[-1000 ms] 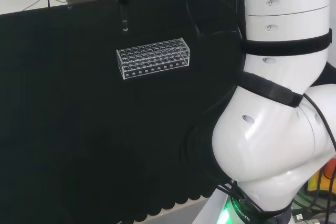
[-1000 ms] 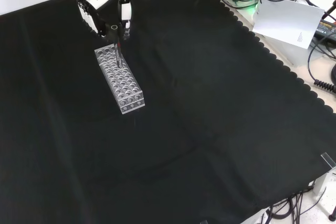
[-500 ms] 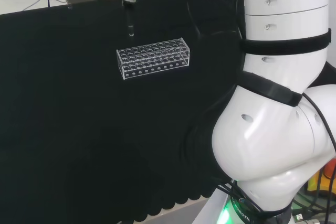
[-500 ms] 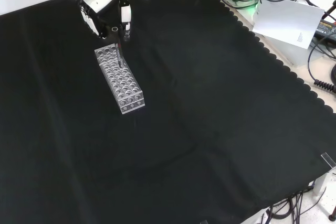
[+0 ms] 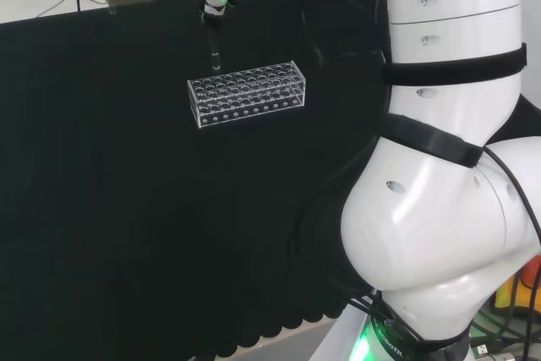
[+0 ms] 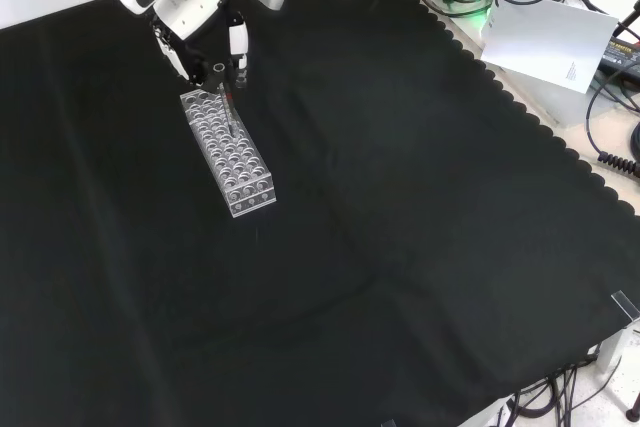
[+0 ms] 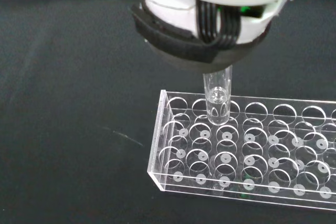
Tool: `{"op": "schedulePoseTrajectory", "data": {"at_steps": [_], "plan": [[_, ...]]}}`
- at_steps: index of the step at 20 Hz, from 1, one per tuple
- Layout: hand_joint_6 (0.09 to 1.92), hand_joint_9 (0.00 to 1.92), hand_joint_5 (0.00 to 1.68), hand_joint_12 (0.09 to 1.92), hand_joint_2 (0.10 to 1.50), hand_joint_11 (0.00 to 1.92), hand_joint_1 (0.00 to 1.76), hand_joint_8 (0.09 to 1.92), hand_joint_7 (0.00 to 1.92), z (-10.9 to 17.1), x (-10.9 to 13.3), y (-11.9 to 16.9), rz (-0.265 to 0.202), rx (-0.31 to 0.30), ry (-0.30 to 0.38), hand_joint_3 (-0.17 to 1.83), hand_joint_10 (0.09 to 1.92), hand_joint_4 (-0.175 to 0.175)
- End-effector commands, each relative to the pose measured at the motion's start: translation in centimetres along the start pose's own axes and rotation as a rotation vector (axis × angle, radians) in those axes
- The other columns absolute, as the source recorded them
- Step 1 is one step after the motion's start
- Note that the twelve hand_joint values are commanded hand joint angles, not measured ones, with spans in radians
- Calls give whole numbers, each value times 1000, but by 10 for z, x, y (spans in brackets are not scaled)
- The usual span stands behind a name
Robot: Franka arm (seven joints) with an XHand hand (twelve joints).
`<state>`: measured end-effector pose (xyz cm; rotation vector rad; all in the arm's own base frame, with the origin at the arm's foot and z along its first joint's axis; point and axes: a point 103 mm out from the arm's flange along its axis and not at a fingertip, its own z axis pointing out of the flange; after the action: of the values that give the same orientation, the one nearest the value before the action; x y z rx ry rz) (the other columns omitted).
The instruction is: Put the test tube back in the rack.
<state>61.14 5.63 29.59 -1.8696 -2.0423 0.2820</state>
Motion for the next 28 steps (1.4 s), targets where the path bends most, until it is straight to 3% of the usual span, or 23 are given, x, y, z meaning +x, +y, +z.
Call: {"op": "schedulePoseTrajectory", "data": {"at_steps": [1, 11, 28], "plan": [[507, 1422, 1335, 916, 619, 1215, 1434, 665, 1402, 5, 1, 9, 10, 25, 5, 636, 201, -175], [506, 1423, 1335, 916, 619, 1215, 1434, 664, 1402, 28, 13, 31, -12, 45, -5, 635, 199, -175], [505, 1424, 1335, 915, 620, 1215, 1434, 663, 1402, 29, 9, 35, -11, 70, 11, 633, 195, -175]]}}
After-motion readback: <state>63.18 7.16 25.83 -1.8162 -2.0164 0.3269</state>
